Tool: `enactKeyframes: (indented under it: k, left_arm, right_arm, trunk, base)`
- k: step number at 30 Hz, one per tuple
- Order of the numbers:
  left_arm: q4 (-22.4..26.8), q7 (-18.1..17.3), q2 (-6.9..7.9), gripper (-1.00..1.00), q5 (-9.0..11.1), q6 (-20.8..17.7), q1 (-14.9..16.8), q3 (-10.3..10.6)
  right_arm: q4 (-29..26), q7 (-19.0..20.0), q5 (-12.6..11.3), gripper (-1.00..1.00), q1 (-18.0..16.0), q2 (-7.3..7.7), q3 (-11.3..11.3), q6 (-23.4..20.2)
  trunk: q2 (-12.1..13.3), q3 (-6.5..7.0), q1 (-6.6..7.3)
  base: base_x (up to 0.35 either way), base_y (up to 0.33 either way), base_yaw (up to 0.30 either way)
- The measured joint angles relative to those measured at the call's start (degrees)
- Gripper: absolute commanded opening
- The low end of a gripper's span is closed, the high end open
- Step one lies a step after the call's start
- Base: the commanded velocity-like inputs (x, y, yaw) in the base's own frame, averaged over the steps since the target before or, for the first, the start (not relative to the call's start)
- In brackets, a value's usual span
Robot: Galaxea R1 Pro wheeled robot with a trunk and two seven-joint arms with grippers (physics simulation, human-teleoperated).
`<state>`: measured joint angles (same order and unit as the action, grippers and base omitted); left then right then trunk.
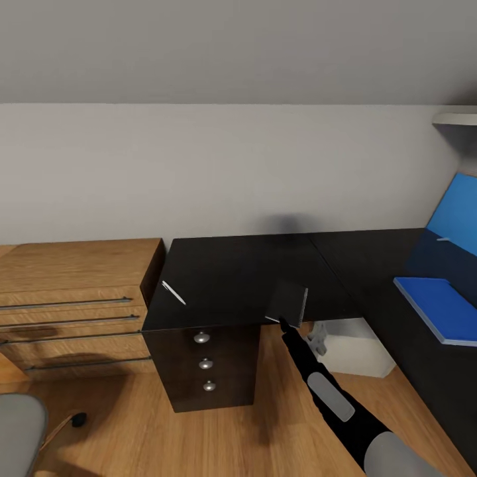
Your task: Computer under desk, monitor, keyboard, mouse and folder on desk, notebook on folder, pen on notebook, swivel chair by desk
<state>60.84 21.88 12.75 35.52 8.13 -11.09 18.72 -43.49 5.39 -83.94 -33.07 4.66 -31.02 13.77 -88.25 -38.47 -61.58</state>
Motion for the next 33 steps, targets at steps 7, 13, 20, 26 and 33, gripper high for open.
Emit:
enactKeyframes:
  k: [7,13,20,26,33]
  left_arm:
    - [-0.2,-0.1,0.0,1.0,0.0,0.0,0.0,0.0]
    - [-0.2,0.0,0.0,1.0,0.0,0.0,0.0,0.0]
    - [-0.2,0.0,0.0,1.0,0.0,0.0,0.0,0.0]
    - [-0.2,0.0,0.0,1.0,0.0,0.1,0.0,0.0]
    - [-0.2,0.1,0.0,1.0,-0.1,0.1,0.0,0.0]
  right_arm:
    - [0.0,-0.1,0.2,1.0,0.0,0.02,0.3,0.0]
    - [0.1,-0.4,0.1,1.0,0.0,1.54,0.9,-0.1]
    - [0.1,-0.4,0.0,1.0,0.0,1.98,0.9,-0.1]
    - [0.1,-0.4,0.0,1.0,0.0,2.03,0.9,-0.2]
    - [0.1,-0.4,0.0,1.0,0.0,1.99,0.9,-0.1]
  trunk:
    - [0.0,0.0,0.0]
    - [0.0,0.0,0.0]
    - [0.0,0.0,0.0]
    - [0.0,0.0,0.0]
    - [0.0,0.0,0.0]
  base:
    - [0.0,0.0,0.0]
    - [0.0,0.0,0.0]
    - [0.0,0.0,0.0]
    - [0.001,0.0,0.0]
    - [0.047,0.0,0.0]
